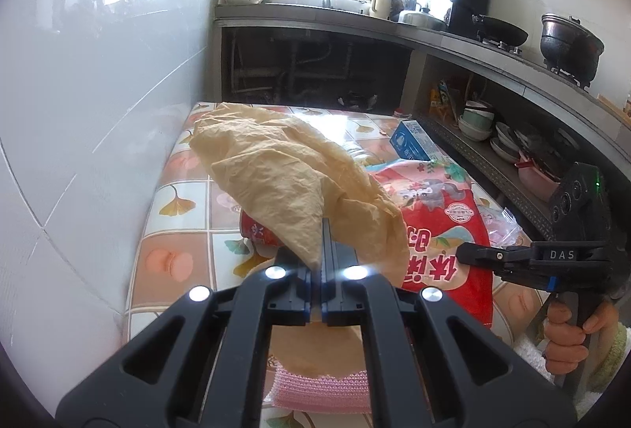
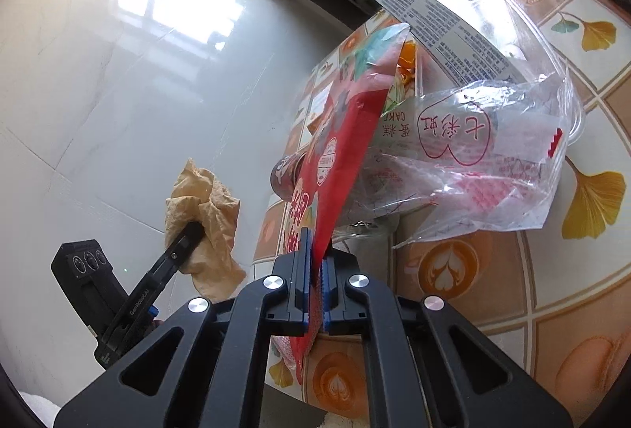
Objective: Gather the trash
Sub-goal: 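Lift the brown paper and red snack bag up from the table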
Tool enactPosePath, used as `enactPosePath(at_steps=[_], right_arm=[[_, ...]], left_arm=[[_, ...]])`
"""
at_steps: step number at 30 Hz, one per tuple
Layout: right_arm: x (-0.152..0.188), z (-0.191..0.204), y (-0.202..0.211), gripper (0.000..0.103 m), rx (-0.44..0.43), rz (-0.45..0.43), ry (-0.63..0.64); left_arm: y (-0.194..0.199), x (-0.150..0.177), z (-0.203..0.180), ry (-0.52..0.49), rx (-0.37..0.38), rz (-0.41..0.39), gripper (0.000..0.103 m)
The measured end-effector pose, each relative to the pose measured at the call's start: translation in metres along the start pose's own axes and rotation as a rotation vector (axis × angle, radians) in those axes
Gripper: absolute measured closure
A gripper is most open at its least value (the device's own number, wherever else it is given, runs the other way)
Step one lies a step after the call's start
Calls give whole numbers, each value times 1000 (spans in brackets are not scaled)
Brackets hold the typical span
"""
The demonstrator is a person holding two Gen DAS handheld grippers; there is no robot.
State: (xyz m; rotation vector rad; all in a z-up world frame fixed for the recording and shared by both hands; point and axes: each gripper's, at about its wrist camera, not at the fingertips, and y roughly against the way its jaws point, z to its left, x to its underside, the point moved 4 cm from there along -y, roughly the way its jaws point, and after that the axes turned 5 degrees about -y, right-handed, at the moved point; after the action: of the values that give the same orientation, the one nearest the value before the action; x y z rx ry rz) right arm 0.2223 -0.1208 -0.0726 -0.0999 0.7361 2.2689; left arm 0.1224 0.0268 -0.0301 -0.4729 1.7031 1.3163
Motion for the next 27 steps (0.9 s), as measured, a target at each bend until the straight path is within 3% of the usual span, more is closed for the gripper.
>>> enactPosePath(at_steps=[12, 18, 27], right_arm=[[24, 57, 48, 99, 214, -156, 386], [30, 72, 60, 99, 266, -227, 489], [22, 35, 39, 99, 295, -178, 413]], left_arm=[[22, -14, -2, -13, -26, -47, 101], [29, -14, -6, -19, -31, -57, 101], [28, -9, -11, -25, -19, -40, 101]])
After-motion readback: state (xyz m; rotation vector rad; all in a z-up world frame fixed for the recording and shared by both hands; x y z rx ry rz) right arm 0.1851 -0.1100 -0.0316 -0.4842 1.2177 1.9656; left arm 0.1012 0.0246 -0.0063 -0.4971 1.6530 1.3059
